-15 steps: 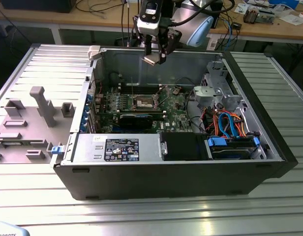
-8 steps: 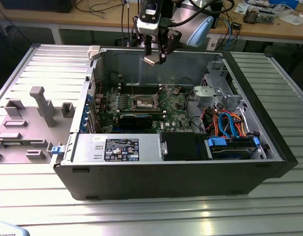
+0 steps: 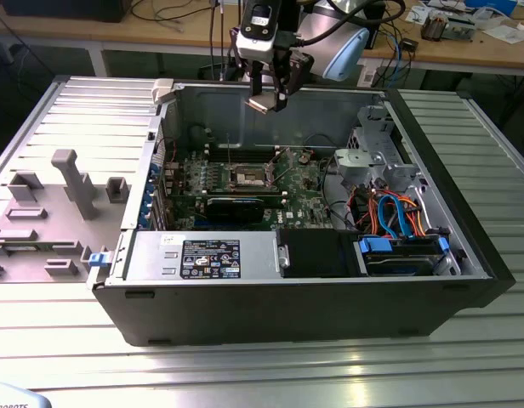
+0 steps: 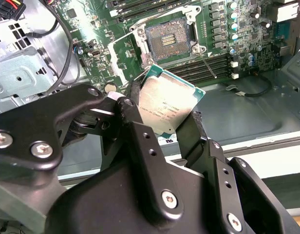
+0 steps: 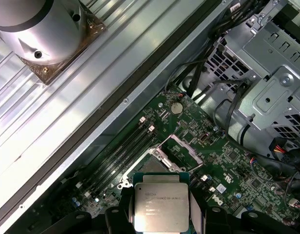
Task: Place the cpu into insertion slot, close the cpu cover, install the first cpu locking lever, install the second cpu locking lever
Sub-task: 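Place the cpu into insertion slot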
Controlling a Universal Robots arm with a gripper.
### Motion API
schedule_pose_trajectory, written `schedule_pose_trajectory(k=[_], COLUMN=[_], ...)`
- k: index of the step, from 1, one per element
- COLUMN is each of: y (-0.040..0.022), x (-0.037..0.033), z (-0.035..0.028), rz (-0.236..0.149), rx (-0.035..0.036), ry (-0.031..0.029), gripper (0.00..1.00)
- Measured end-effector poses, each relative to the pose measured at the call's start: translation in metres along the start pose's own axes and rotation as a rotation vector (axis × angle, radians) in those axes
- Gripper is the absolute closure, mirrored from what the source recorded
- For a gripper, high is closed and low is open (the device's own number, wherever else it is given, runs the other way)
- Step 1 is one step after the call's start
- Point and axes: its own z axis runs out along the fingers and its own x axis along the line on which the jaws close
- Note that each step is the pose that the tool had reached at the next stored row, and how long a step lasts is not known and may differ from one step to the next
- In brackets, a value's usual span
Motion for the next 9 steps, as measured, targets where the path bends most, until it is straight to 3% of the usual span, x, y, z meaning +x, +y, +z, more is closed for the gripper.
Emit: schedule_pose_trajectory(k=[9], y=[-0.0002], x=[-0.0002], z=[0.0004], rz=[0.078], rx=[-0.0013], ry=[-0.0066], gripper=[0.46])
